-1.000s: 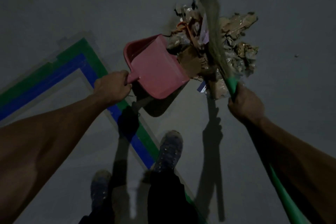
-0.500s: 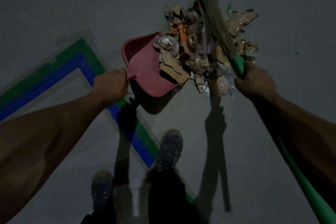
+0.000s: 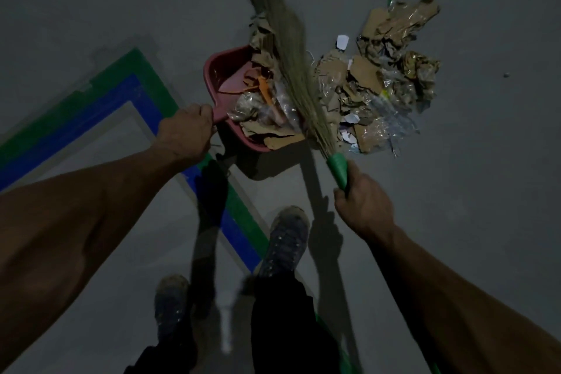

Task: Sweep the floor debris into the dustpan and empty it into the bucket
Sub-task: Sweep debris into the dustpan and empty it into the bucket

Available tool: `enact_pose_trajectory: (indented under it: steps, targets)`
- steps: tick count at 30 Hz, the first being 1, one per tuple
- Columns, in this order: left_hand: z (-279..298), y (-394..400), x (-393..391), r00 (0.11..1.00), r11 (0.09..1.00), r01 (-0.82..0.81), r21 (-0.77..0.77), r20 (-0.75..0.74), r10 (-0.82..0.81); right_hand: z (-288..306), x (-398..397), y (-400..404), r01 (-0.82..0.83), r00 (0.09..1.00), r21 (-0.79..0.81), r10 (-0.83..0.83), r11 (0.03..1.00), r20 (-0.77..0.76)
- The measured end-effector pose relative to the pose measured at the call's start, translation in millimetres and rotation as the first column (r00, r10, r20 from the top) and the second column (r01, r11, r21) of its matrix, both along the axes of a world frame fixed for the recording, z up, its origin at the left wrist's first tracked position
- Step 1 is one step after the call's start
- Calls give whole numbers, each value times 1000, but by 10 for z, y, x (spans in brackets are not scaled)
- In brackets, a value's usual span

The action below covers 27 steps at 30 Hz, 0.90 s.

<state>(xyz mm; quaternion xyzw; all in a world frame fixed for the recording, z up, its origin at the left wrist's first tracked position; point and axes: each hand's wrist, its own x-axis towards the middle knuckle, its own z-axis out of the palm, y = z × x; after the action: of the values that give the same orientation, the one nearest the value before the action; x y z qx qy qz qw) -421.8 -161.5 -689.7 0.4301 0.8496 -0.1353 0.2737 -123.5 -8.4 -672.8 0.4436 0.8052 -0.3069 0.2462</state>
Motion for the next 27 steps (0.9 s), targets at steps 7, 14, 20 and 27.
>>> enact_pose_trajectory:
  steps: [7,14,20,27]
  targets:
    - [60,30,20,998,998,54,25,42,-55,281,244,454,224,974,170,-214,960,-76]
    - [60,60,142,991,994,111,-18,72,-110,377,607,979,464,882,236,-471,854,-31]
    - [-6,183,246,991,993,122,7,57,-122,275,743,971,561,814,112,-571,820,103]
    - [-34,317,341,992,996,89,29,91,-91,120,663,454,523,851,-1,-522,853,64]
